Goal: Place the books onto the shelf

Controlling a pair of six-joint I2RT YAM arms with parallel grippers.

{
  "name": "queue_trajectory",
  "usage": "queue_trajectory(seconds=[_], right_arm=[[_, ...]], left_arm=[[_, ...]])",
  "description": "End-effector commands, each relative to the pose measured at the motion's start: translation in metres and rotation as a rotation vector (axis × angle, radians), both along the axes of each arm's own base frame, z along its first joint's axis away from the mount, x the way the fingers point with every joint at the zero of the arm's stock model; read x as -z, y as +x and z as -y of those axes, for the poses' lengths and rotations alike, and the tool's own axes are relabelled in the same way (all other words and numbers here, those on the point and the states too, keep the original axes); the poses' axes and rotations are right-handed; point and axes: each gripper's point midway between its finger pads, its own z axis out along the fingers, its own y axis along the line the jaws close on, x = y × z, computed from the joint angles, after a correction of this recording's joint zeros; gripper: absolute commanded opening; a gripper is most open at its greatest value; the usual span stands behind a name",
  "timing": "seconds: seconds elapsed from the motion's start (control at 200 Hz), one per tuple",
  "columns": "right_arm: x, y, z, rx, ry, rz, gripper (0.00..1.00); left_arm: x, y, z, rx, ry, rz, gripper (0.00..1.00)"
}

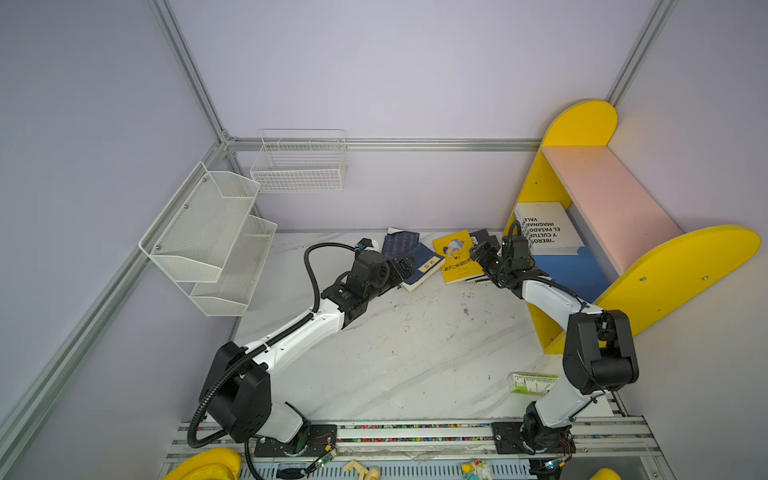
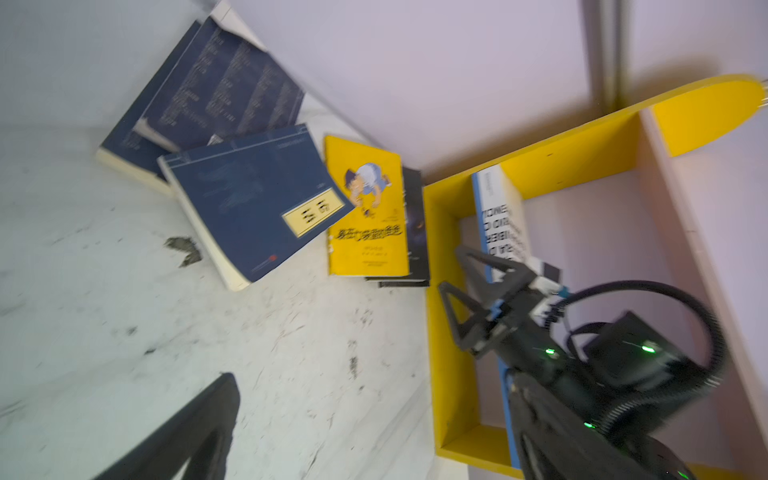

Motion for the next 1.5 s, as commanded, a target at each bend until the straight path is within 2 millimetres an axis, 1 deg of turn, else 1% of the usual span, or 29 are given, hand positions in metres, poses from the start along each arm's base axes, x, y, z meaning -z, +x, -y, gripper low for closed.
queue_trajectory(seconds=[0.0,0.09,0.11,0.16,0.24,0.25,0.275,0.315,0.405,0.46,0.575,0.66,0.755,0.765,0.875,0.91,0.955,1.02,1.1,1.155,1.22,1.325,1.395,1.475,1.495], right_arm=[[-0.014,0.028,-0.029,-0.163,-0.052,0.126,0.87],[0.002,0.044,-0.045,-0.232,-0.105,0.121,0.87],[0.005,0.047,-0.047,-0.240,-0.121,0.116,0.87],[0.010,0.056,-0.056,-0.270,-0.155,0.121,0.87],[0.016,0.071,-0.071,-0.305,-0.202,0.146,0.87],[0.016,0.073,-0.073,-0.307,-0.206,0.151,0.87],[0.019,0.078,-0.077,-0.310,-0.213,0.159,0.87],[0.022,0.086,-0.084,-0.323,-0.213,0.166,0.87],[0.035,0.103,-0.103,-0.356,-0.201,0.175,0.87],[0.038,0.114,-0.115,-0.370,-0.196,0.190,0.86],[0.058,0.126,-0.140,-0.384,-0.193,0.175,0.85],[0.079,0.132,-0.149,-0.375,-0.224,0.142,0.83],[0.097,0.135,-0.152,-0.371,-0.240,0.116,0.83],[0.099,0.134,-0.153,-0.374,-0.239,0.112,0.83],[0.125,0.130,-0.164,-0.430,-0.218,0.056,0.82],[0.134,0.126,-0.170,-0.457,-0.211,0.037,0.81],[0.140,0.121,-0.178,-0.487,-0.197,0.026,0.80],[0.146,0.112,-0.189,-0.525,-0.171,0.019,0.80],[0.150,0.108,-0.190,-0.518,-0.155,0.010,0.79],[0.148,0.106,-0.192,-0.517,-0.133,0.015,0.79],[0.147,0.104,-0.191,-0.513,-0.129,0.015,0.79],[0.140,0.104,-0.192,-0.517,-0.121,0.027,0.79],[0.132,0.104,-0.194,-0.519,-0.109,0.042,0.79],[0.122,0.104,-0.195,-0.524,-0.091,0.065,0.79],[0.119,0.104,-0.196,-0.521,-0.085,0.071,0.79]], left_arm=[[-0.004,0.015,-0.006,-0.034,-0.137,0.097,1.00],[0.022,0.023,-0.008,-0.032,-0.108,0.002,0.99],[0.032,0.025,-0.010,-0.031,-0.073,-0.036,1.00],[0.048,0.031,-0.009,-0.017,0.039,-0.093,1.00],[0.057,0.046,0.000,0.046,0.190,-0.101,1.00],[0.057,0.048,-0.001,0.050,0.205,-0.101,1.00],[0.066,0.054,-0.002,0.054,0.243,-0.122,1.00],[0.072,0.065,-0.002,0.073,0.267,-0.140,1.00],[0.095,0.087,-0.008,0.117,0.244,-0.212,1.00],[0.109,0.098,-0.012,0.132,0.218,-0.232,1.00],[0.139,0.116,-0.024,0.131,0.149,-0.302,0.98],[0.153,0.127,-0.025,0.144,0.113,-0.318,0.97],[0.163,0.138,-0.018,0.174,0.090,-0.320,0.96],[0.161,0.140,-0.016,0.176,0.086,-0.313,0.96],[0.169,0.151,-0.003,0.209,0.029,-0.323,0.93],[0.169,0.153,0.001,0.219,0.010,-0.321,0.92],[0.169,0.155,0.005,0.228,-0.009,-0.317,0.92],[0.168,0.155,0.009,0.240,-0.039,-0.318,0.89],[0.163,0.151,0.009,0.235,-0.065,-0.313,0.86],[0.158,0.147,0.007,0.224,-0.083,-0.295,0.84],[0.151,0.142,0.005,0.216,-0.113,-0.280,0.78],[0.142,0.134,0.005,0.214,-0.152,-0.253,0.59],[0.139,0.131,0.006,0.216,-0.174,-0.238,0.42],[0.131,0.131,0.006,0.215,-0.205,-0.220,0.20],[0.129,0.131,0.007,0.216,-0.211,-0.217,0.17]])
